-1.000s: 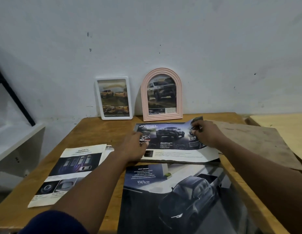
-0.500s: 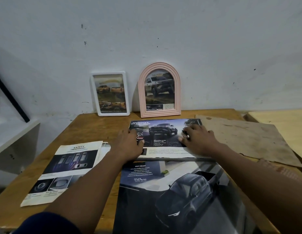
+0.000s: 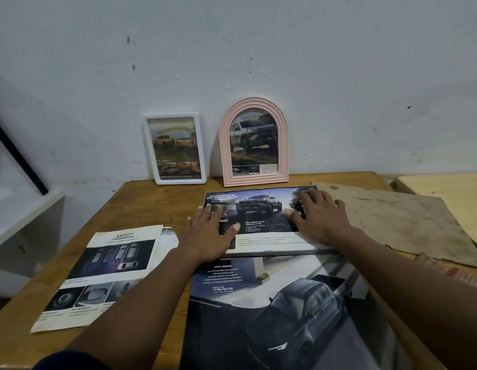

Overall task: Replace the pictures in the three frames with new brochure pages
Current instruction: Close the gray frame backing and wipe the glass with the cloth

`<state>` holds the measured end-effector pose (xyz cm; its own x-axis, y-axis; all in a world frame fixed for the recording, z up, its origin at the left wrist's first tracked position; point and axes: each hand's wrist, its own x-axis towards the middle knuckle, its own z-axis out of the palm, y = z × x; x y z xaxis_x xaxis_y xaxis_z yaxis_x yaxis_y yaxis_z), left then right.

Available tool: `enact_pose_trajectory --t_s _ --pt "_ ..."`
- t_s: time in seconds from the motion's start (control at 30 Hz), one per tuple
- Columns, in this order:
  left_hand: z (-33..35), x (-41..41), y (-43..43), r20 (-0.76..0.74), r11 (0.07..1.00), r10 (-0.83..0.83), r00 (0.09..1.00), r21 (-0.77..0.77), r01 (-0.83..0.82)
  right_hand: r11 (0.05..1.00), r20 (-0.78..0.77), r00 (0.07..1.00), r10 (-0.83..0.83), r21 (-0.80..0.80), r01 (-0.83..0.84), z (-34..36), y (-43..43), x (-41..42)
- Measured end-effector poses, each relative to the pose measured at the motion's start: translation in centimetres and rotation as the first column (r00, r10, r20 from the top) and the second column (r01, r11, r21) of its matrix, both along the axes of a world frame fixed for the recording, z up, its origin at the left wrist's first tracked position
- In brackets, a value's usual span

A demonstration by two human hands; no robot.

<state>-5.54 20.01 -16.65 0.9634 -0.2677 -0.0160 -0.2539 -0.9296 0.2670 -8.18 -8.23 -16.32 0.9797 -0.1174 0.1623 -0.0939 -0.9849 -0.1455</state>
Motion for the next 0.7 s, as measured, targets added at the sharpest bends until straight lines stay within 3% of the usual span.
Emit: enact_pose_trajectory --t_s 0.2,0.37,0.5,0.7 --pt "0.5 0.6 -0.4 -0.013 0.997 -0.009 1.000 0.082 0.010 0.998 -0.120 0.991 0.061 -0.004 -0.062 0.1 -0.2 0.0" --pt "1.0 0.2 -1.4 -0.011 0.992 0.016 1.000 0.123 -0.014 0.991 -0.068 0.996 0.049 0.131 -0.039 0.8 -0.7 -0.6" --pt "2.0 0.2 -3.8 0.024 0.994 -0.024 0.999 0.109 0.021 0.980 -0.032 0.997 -0.072 0.183 0.077 2.7 -3.4 -2.1" --pt "2.3 -1.0 -13.8 0.039 0.960 -0.270 0.962 0.094 0.265 0.905 -0.089 0.926 -0.366 0.197 0.377 2.9 -13.0 -6.8"
